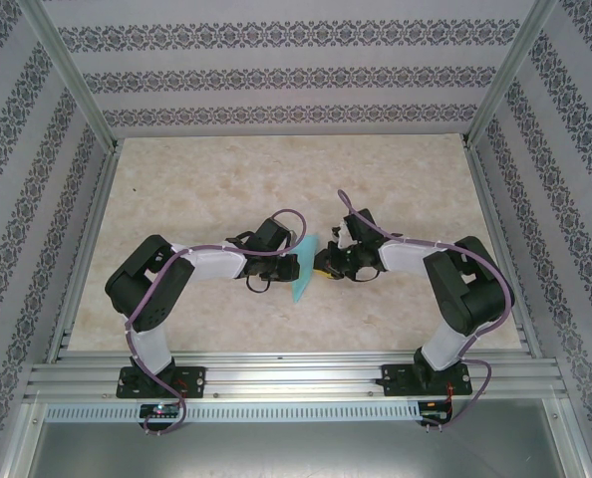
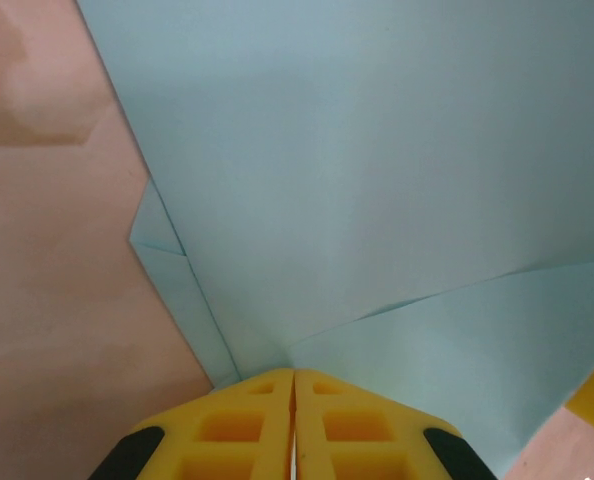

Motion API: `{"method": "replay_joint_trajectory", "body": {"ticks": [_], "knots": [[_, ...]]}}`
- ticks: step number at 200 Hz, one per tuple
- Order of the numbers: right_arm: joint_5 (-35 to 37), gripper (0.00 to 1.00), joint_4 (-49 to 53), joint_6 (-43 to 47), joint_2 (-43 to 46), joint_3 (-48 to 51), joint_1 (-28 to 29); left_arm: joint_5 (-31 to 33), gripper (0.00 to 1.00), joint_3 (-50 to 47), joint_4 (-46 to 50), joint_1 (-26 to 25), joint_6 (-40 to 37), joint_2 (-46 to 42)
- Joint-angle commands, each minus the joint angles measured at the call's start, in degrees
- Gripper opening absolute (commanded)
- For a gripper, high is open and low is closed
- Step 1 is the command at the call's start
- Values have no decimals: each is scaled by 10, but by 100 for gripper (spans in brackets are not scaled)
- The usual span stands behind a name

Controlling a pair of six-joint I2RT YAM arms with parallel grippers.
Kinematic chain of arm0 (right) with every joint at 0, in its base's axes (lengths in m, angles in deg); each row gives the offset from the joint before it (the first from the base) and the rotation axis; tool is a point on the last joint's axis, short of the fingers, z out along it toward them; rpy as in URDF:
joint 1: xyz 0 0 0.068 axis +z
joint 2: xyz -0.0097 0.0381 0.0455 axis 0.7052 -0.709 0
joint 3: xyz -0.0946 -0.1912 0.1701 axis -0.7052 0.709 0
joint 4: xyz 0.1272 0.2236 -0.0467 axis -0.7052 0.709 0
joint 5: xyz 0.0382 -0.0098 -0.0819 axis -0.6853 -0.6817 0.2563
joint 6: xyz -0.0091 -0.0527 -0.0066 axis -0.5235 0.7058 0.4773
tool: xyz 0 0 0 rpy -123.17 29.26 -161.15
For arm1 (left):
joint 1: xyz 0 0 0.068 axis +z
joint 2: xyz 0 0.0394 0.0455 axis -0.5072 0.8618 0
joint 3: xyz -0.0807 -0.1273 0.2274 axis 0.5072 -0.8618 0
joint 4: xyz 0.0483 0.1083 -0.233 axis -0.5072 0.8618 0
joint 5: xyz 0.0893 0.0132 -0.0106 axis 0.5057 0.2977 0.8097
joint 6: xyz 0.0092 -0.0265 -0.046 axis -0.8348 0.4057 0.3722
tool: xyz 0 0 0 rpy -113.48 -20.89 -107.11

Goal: Fold a paper plane with a square sheet of paper (fold left side to right side)
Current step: Fold the wing for the fifth time at the center of the table.

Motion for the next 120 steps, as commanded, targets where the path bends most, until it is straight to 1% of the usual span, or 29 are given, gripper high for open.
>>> {"method": "replay_joint_trajectory", "body": {"ticks": [1,64,120], "knots": [[-18,18,-31,-16,-7,-13,7,18,10,-16,2,4,7,1],[-23,20,-46,-24,-31,-30,14,18,10,-17,1,4,8,1],[-18,20,-37,-20,-49,-45,19,19,10,-18,0,4,9,0]]}}
